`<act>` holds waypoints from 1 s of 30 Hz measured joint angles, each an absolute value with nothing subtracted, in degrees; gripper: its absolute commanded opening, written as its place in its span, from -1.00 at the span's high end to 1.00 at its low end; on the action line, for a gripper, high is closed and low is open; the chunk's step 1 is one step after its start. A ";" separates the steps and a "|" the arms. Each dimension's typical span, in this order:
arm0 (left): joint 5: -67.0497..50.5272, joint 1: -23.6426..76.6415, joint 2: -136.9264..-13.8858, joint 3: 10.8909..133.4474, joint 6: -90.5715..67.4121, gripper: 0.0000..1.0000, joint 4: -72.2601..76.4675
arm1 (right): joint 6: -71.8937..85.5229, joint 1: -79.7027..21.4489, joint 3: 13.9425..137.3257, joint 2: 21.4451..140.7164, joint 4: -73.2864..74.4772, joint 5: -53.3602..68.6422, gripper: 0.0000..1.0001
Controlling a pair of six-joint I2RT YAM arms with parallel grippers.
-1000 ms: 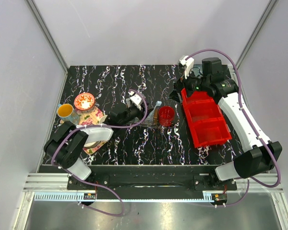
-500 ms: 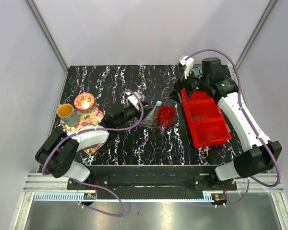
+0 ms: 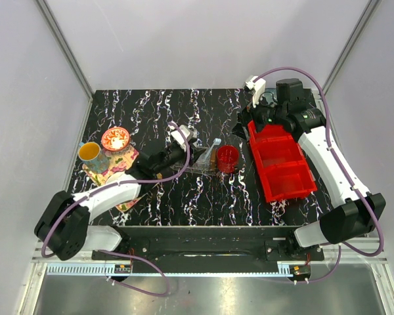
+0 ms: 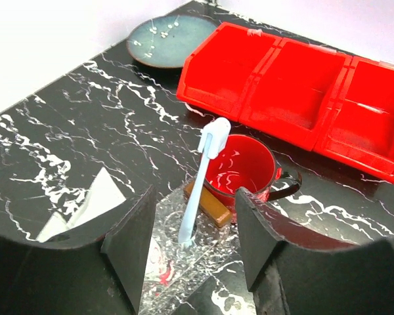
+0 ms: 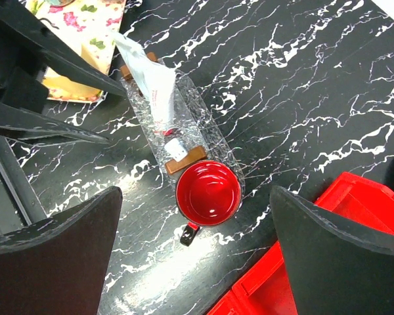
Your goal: Prepare toiletry sets of a toothbrush and toothpaste on the tray
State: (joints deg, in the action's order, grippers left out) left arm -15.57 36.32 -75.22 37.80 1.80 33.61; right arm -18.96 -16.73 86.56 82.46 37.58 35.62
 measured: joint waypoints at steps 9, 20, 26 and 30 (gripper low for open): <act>-11.79 35.75 -66.67 43.03 4.73 -0.27 22.68 | -18.55 -16.71 86.56 81.80 36.77 29.39 -0.99; -10.41 25.56 -61.60 55.09 2.09 -0.44 8.23 | -16.43 -16.58 86.59 76.99 32.95 16.93 -0.99; -9.19 19.29 -60.16 59.66 1.17 -0.55 1.61 | -14.52 -16.23 86.59 75.22 31.44 10.46 -0.99; -8.47 16.78 -59.55 61.91 0.97 -0.58 -1.32 | -13.67 -15.94 85.89 74.15 30.11 7.05 -0.99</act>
